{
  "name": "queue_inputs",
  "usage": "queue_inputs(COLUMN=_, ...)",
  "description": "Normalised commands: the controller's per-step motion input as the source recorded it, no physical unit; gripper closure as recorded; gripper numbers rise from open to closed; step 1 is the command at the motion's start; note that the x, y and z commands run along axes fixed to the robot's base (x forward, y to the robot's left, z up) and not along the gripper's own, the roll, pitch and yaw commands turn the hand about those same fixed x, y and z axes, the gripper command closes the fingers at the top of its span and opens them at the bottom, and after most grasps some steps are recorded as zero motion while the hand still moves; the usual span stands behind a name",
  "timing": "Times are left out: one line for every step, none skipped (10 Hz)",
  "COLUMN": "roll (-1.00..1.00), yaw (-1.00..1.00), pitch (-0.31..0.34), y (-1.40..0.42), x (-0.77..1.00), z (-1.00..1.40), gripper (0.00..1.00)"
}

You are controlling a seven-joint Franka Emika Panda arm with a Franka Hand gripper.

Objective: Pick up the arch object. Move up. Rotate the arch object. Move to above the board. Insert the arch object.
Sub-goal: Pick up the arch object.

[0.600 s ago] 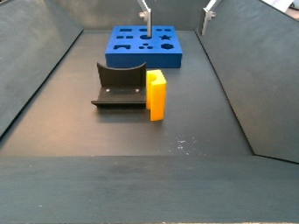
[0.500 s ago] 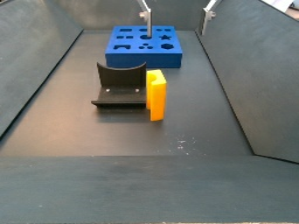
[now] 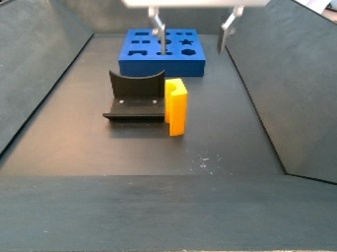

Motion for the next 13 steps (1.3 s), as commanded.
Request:
queue_inputs(roll=0.00, yaw=0.04, pitch=0.027, y=0.11, x=0.25, z=-0.23, gripper=0.00)
queue_inputs(roll=0.00, yaw=0.06, pitch=0.000, y=0.16, x=0.11, z=-0.28, gripper=0.00)
queue_inputs(roll=-0.03, yaw=0.13, pitch=-0.004, y=0.27, x=0.05, z=-0.37, gripper=0.00)
queue_inputs(roll=-0.06, yaw=0.19, pitch=-0.051, y=0.30, x=0.03, z=-0.47, gripper=0.00)
queue_inputs(roll=-0.08, yaw=0.26, pitch=-0.151, y=0.29, x=0.00, z=-0.68, gripper=0.00)
queue_inputs(roll=-0.08, yaw=0.28, pitch=-0.170, y=0.32, x=0.00, z=-0.79, gripper=0.00)
queue_inputs(roll=-0.10, yaw=0.26, pitch=-0.149, y=0.16, x=-0.01, z=-0.81, gripper=0.00)
queue_inputs(roll=-0.14, yaw=0.24, pitch=-0.107, y=0.00, x=-0.07, z=-0.72, gripper=0.00)
queue_inputs(roll=-0.19, yaw=0.24, pitch=-0.077, y=-0.10, x=-0.12, z=-0.64, gripper=0.00)
queue_inputs(roll=-0.24, yaw=0.18, pitch=-0.064, y=-0.14, x=-0.08, z=-0.58, gripper=0.00)
queue_inputs(roll=-0.22, yaw=0.10, pitch=-0.063, y=-0.07, x=-0.08, z=-0.64, gripper=0.00)
queue_inputs(roll=-0.22, yaw=0.03, pitch=-0.070, y=0.00, x=-0.05, z=-0.67, gripper=0.00)
queue_inputs(roll=-0.26, yaw=0.00, pitch=-0.094, y=0.00, x=-0.07, z=-0.61, gripper=0.00)
